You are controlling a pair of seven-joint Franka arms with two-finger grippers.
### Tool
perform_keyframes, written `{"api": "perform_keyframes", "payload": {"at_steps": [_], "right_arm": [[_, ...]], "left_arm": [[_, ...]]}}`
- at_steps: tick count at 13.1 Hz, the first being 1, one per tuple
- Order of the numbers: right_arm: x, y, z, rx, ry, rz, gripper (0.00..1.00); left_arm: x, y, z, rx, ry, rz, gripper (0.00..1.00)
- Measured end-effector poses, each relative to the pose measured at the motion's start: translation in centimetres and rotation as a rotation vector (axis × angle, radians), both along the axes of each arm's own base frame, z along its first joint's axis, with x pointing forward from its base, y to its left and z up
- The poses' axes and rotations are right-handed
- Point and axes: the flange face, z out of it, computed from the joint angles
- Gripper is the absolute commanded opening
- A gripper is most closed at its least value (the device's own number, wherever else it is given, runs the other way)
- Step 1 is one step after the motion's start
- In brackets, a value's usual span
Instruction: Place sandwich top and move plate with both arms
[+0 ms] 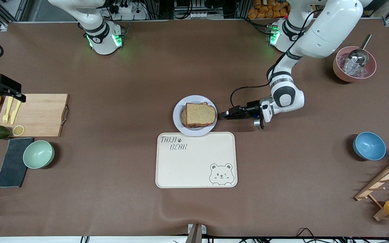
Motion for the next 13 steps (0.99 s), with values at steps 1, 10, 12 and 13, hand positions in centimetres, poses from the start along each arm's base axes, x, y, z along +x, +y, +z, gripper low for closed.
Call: {"api": "perform_keyframes", "payload": {"at_steps": [1, 10, 12, 13], "right_arm": [[-0.5, -0.1, -0.6, 0.0, 0.001, -0.003, 1.0], [-1.8, -0.4, -1.4, -0.005, -0.003, -0.01, 1.0], [-1.8, -0.2, -1.5, -0.005, 0.0, -0.006, 1.0], [-1.8, -0.1, -1.5, -0.009, 0.001, -0.004, 1.0]], "left_arm": [[0.0, -0.2, -0.4, -0.003, 0.0, -0.004, 0.35], [0.1, -2.0, -1.5, -0.014, 0.005, -0.028, 0.28], [0.1, -2.0, -1.6, -0.014, 0.006, -0.028, 0.28], [0.1, -2.1, -1.6, -0.014, 0.005, -0.029, 0.28]]}}
